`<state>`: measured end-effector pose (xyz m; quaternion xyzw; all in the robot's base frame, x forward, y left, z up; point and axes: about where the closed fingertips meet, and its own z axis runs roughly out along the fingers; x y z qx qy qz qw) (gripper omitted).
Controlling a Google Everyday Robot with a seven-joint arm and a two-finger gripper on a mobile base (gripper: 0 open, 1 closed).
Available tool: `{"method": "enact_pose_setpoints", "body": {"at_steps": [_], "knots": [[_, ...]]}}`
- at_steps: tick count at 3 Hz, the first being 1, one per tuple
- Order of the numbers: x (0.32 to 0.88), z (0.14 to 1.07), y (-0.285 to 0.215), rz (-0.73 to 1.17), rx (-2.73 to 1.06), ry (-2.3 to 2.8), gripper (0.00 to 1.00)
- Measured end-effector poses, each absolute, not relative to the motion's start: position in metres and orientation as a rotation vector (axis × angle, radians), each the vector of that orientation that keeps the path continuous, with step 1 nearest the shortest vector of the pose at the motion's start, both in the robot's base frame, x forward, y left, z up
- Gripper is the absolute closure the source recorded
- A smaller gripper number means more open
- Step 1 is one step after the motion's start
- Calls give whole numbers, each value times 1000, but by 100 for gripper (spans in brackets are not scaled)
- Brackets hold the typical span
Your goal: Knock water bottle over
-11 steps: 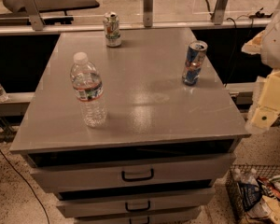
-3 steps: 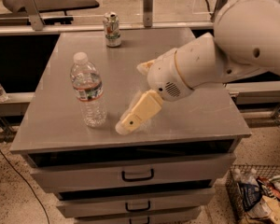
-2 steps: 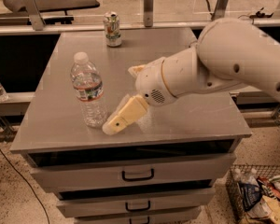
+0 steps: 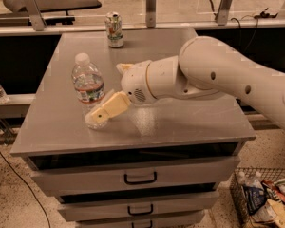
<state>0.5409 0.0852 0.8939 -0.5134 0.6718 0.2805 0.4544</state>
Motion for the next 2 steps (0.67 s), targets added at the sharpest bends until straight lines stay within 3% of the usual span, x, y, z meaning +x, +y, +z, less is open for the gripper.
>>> {"method": "enact_pose_setpoints", "body": {"at_steps": [2], "knots": [[586, 896, 102, 751, -1054, 1618, 0]]}}
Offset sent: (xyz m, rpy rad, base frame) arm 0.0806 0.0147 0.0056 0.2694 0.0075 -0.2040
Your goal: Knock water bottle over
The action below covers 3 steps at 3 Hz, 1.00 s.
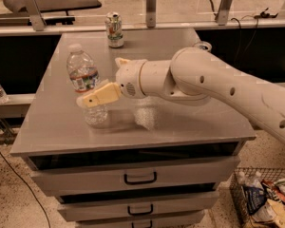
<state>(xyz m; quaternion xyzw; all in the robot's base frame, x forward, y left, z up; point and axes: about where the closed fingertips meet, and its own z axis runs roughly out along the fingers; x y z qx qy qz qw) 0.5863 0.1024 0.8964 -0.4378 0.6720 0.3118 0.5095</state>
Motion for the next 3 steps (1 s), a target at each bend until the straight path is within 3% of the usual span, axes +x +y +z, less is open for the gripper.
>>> {"method": "enact_pose_setpoints", "body": {"at_steps": [3], "knots": [[641, 921, 61, 650, -839, 1641, 0]]}}
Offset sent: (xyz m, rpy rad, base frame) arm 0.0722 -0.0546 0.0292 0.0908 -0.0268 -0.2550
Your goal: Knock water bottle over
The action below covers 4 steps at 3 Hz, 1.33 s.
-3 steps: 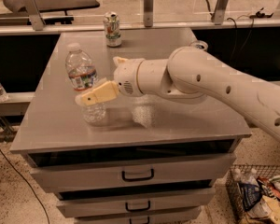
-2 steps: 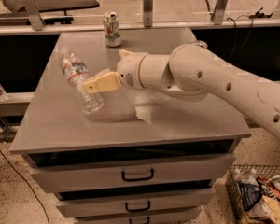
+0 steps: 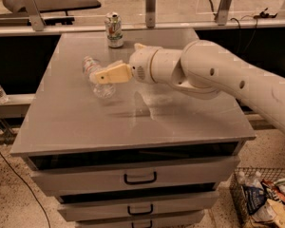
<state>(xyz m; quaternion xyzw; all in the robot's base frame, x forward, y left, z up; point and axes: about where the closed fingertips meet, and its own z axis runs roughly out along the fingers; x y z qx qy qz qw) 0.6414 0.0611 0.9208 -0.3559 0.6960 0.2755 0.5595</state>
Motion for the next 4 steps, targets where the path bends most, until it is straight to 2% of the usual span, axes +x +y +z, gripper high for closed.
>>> {"method": "enact_pose_setpoints", "body": {"at_steps": [2, 4], "knots": [[620, 938, 36, 607, -931, 1636, 0], [572, 959, 16, 600, -1106, 1649, 0]]}}
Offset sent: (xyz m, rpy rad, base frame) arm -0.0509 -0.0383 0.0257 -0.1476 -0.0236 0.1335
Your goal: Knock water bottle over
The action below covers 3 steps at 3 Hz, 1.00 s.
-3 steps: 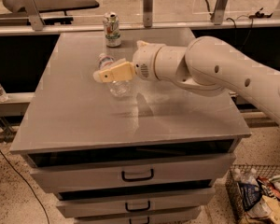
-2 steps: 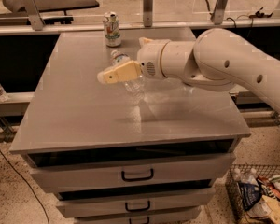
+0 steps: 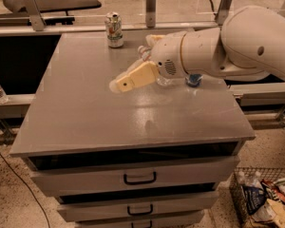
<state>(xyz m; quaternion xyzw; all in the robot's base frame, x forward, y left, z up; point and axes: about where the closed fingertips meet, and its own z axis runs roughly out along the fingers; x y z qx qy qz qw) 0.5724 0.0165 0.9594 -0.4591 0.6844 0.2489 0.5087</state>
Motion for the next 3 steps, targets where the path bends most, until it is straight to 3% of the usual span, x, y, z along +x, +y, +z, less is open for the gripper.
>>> {"method": "enact_pose_setpoints", "body": {"at_steps": [2, 3], "knots": [[515, 990, -54, 498, -1165, 1702, 0], [515, 991, -54, 498, -1166, 1702, 0]]}}
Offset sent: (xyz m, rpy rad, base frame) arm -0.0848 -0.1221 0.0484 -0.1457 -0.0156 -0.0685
